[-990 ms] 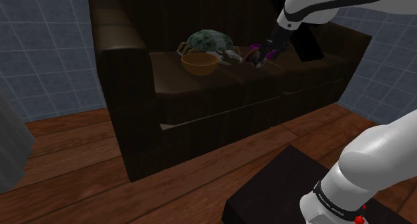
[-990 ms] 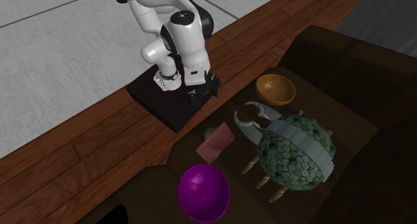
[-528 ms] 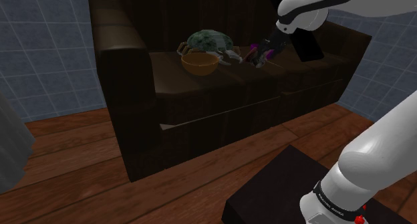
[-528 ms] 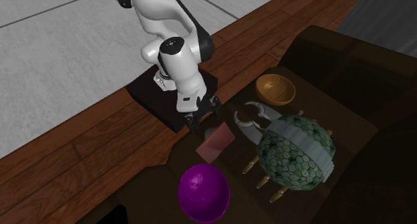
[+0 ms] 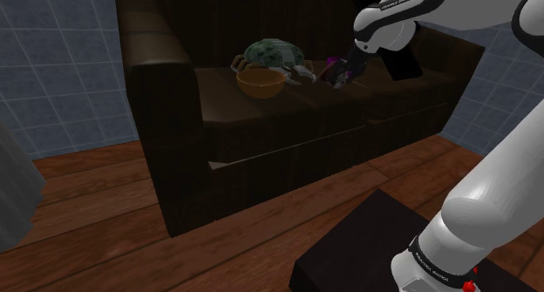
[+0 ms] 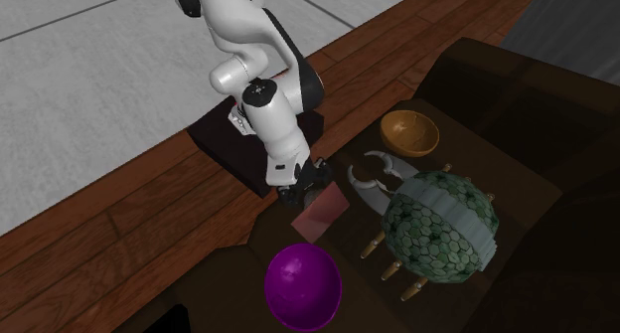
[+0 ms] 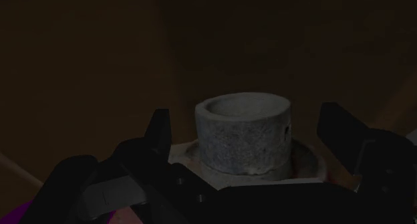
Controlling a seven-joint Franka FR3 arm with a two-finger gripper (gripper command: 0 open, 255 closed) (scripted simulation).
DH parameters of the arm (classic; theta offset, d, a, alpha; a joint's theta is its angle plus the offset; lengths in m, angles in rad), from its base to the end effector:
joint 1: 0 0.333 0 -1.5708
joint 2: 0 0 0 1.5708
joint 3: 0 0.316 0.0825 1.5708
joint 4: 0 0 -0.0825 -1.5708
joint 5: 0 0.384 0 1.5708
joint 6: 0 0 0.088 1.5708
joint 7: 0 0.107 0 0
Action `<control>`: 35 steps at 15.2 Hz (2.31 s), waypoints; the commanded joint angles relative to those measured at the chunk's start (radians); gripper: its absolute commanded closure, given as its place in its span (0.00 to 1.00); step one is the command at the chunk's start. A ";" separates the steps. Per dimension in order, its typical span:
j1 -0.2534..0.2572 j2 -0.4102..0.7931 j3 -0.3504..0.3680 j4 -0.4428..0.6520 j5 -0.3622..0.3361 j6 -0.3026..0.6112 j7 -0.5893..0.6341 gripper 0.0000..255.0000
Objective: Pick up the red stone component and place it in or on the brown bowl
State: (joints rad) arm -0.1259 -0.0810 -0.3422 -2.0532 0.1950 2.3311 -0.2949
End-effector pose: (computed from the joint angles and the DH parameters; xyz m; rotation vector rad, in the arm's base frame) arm 0.5023 -0.2550 0.5090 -3.0040 0.4332 -0.6108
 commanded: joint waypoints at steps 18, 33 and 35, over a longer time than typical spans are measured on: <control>0.001 0.016 0.000 0.000 0.010 0.015 -0.006 1.00; -0.002 -0.013 0.003 0.169 -0.031 -0.178 0.045 1.00; -0.002 -0.013 0.003 0.196 -0.034 -0.204 0.050 1.00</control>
State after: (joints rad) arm -0.1279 -0.0935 -0.3400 -1.8708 0.1626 2.1401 -0.2485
